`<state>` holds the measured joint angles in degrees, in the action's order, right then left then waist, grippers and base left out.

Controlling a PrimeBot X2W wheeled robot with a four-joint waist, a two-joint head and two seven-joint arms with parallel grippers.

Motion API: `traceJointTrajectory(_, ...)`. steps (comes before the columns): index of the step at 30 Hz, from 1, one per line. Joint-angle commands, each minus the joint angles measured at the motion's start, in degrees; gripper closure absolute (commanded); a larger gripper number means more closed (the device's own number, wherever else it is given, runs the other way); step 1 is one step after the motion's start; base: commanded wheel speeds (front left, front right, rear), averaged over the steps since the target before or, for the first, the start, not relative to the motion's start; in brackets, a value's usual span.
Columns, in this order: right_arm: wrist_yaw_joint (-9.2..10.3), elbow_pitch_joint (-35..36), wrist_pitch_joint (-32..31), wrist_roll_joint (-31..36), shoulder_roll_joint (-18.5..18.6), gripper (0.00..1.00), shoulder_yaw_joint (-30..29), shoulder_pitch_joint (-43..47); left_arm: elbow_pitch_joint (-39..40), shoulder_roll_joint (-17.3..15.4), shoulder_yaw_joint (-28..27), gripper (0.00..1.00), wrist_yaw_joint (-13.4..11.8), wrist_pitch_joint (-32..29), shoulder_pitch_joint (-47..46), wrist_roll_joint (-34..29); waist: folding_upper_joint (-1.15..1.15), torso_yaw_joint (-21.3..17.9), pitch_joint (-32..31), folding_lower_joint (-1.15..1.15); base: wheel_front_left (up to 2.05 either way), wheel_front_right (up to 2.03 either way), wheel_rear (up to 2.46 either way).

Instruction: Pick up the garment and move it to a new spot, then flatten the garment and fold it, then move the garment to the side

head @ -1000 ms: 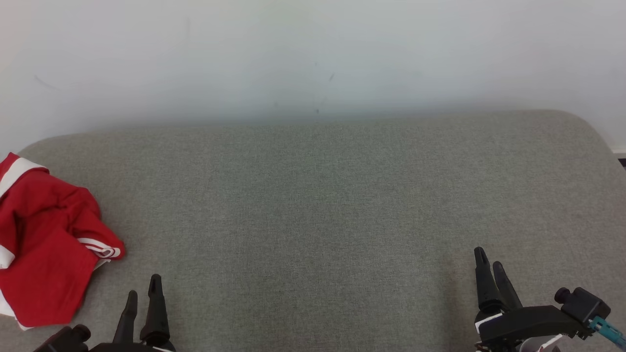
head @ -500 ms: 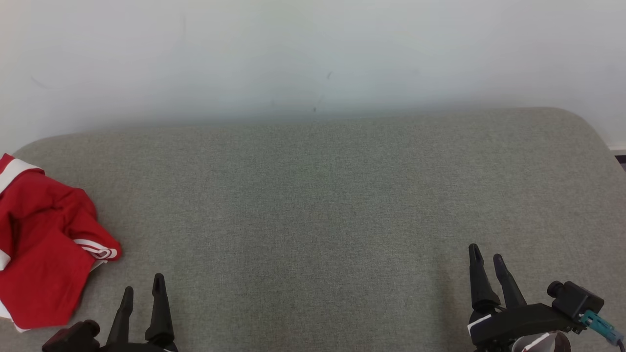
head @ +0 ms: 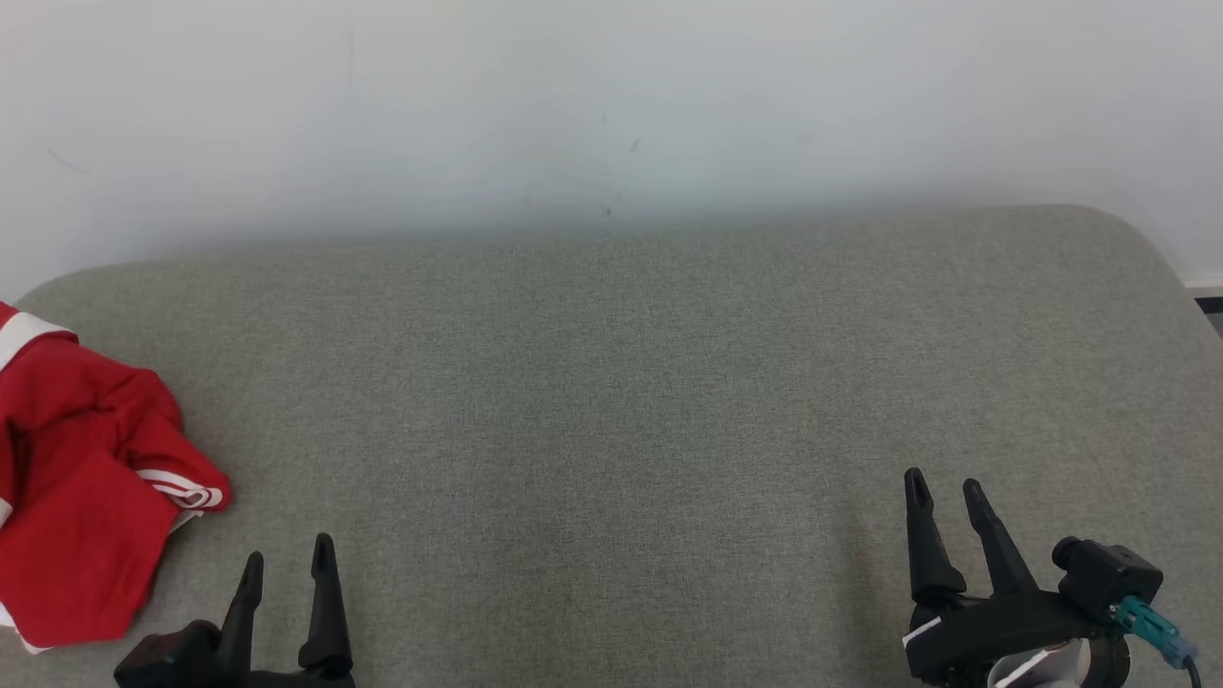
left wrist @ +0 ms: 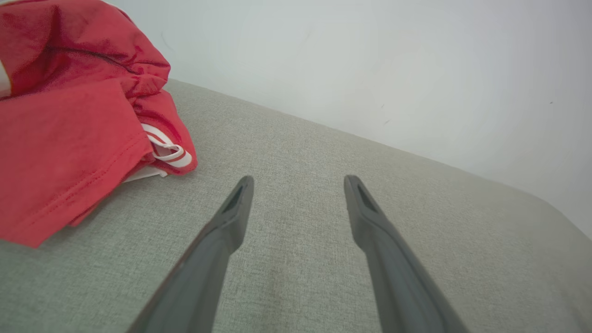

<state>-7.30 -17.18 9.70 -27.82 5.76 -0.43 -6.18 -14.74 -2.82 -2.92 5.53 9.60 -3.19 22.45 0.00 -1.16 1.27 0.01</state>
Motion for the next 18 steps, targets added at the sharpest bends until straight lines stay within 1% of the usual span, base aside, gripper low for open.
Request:
traceJointTrajectory(1,-0.25,0.47,0.61,1.64,0.18,0.0,0.06,-0.85,0.34,-0.46,0.09,0.0,-0.26,0.67,0.25,-1.86,0.0,-0.02,-0.01,0.0,0.0,0.0,0.0)
traceJointTrajectory(18,-0.24,-0.82,2.69,13.16,-0.25,0.0,-0.85,-1.03,-0.24,-1.7,1.38,0.0,-2.41,2.81,0.87,-10.7,0.0,-0.41,-0.17,0.0,0.0,0.0,0.0)
